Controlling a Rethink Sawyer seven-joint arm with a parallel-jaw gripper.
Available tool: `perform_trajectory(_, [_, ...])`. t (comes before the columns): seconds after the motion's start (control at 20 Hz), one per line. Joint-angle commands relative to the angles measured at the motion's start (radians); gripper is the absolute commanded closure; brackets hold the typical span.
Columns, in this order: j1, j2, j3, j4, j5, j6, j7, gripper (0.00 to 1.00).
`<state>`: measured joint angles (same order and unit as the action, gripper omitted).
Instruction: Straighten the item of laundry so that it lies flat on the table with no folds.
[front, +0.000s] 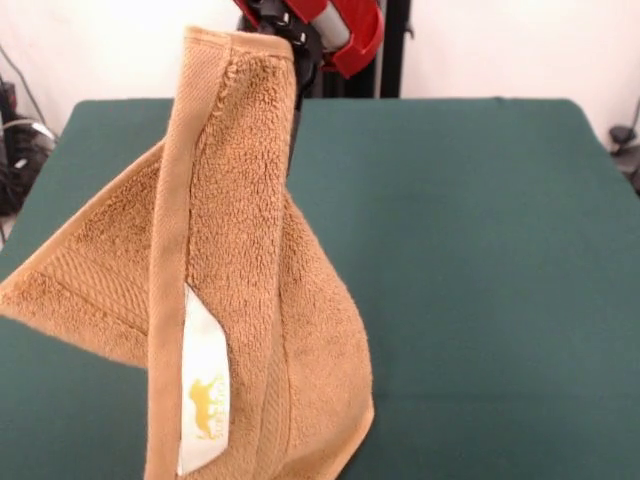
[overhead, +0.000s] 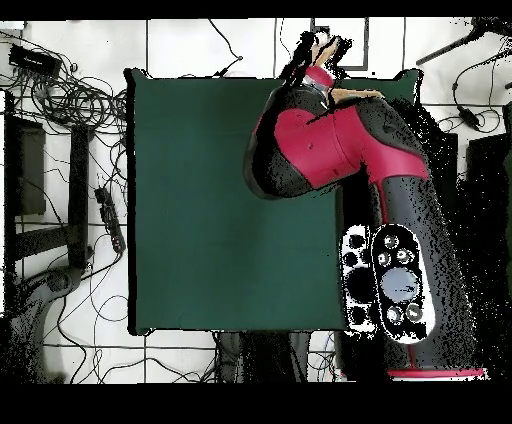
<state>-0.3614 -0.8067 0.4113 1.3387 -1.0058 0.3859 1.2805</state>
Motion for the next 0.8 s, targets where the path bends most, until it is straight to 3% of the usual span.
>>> perform_trajectory(0.05, [-0.042,-0.042,0.228,0.161,0.042,0.094,-0.469,1.0])
perform_trajectory(0.2, [-0.033,-0.098,0.255,0.198,0.028,0.114,-0.553,1.0])
perform_trajectory(0.45, [0.071,-0.117,0.088,0.225,-0.065,0.037,-0.198,1.0])
perform_trajectory(0.5, [0.108,-0.11,0.017,0.215,-0.047,0.063,-0.046,1.0])
perform_trajectory(0.6, [0.112,-0.091,-0.063,0.226,0.084,0.124,0.2,1.0])
perform_trajectory(0.8, [0.07,-0.1,-0.103,0.279,0.261,0.152,0.258,1.0])
